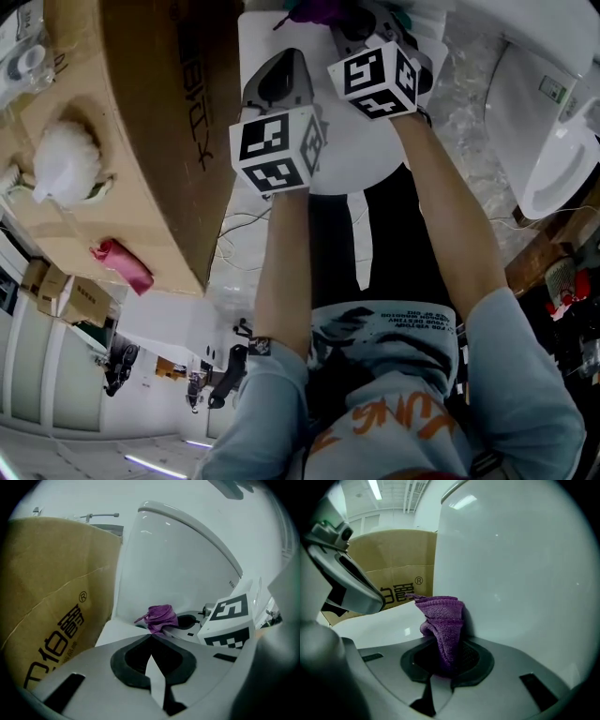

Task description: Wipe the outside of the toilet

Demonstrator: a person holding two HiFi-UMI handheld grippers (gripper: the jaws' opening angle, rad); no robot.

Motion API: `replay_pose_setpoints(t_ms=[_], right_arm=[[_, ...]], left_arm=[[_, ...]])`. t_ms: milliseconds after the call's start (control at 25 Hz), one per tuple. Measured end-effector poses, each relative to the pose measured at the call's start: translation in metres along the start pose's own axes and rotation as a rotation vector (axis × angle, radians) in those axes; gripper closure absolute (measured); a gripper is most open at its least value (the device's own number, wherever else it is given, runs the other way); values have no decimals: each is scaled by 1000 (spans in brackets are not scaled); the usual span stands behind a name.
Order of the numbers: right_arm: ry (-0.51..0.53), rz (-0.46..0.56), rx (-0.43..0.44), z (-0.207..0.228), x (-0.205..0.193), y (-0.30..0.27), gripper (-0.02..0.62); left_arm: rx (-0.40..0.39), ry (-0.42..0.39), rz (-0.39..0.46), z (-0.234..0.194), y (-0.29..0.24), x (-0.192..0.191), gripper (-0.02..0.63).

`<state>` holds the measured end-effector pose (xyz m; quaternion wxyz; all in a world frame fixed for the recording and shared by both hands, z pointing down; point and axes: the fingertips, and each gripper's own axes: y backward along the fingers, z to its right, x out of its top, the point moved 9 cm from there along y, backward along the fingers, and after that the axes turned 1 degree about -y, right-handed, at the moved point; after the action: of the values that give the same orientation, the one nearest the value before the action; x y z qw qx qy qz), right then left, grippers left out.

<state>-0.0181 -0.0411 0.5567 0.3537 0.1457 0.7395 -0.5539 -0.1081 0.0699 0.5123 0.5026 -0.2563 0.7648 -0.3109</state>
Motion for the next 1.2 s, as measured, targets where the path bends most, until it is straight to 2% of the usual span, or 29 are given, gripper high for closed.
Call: replay_pose_setpoints(t_ms=[840,1200], right_arm=[[-119,-34,-56,69,-83,59,523],[-184,-42,-87,88,-109,79,523]], left_arm=[[-110,-126,-72,99,-44,-4,581],[-132,-146,-75,126,-50,-4,581]])
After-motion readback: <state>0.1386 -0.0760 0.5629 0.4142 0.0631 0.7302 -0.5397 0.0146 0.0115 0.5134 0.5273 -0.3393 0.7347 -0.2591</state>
